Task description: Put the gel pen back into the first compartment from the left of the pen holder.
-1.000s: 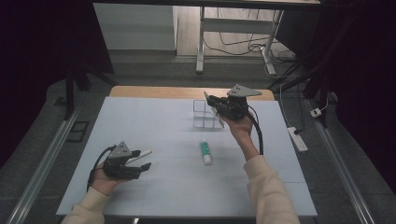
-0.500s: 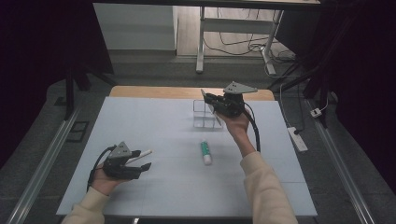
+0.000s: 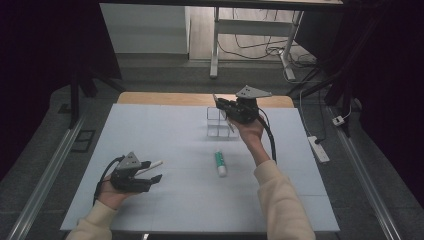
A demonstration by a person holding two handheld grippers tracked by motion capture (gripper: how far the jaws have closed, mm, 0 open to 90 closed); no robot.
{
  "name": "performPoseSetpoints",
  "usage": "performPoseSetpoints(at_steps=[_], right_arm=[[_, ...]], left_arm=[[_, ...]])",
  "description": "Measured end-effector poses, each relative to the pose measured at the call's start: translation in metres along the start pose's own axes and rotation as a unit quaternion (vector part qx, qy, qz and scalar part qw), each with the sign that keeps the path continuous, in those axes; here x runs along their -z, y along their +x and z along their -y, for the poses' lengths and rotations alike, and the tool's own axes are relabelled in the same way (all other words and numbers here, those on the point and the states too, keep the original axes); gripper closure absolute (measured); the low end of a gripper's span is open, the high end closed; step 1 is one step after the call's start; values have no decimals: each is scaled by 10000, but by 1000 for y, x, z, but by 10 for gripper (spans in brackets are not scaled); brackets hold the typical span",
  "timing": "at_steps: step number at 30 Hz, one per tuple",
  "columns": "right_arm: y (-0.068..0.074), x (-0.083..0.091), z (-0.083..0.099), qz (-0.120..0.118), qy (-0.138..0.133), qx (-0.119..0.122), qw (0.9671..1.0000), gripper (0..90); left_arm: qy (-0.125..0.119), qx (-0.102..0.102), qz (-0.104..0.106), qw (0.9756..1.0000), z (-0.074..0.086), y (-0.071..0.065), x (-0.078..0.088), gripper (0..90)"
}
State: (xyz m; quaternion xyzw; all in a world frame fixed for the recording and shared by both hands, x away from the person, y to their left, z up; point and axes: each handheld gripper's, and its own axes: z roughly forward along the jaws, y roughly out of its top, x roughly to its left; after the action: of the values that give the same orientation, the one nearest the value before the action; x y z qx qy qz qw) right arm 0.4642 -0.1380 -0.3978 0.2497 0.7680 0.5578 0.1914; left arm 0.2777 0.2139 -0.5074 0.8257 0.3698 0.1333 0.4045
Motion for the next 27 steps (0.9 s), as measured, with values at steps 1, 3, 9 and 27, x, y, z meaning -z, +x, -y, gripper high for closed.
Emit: performPoseSetpoints(at_steps=[1, 3, 9, 27], right_arm=[[0, 0, 0, 0, -6, -2, 10000, 799], [-1, -1, -1, 8, -8, 2, 10000, 799], [-3, -4, -1, 7, -27, -46, 10000, 799], [-5, -15, -10, -2, -155, -119, 9998, 799]], left_arm=[[1, -3, 1, 10000, 0, 0, 0, 316], [0, -8, 4, 10000, 0, 0, 0, 317], [-1, -9, 8, 10000, 0, 0, 0, 316], [-23, -4, 22, 10000, 0, 0, 0, 317]])
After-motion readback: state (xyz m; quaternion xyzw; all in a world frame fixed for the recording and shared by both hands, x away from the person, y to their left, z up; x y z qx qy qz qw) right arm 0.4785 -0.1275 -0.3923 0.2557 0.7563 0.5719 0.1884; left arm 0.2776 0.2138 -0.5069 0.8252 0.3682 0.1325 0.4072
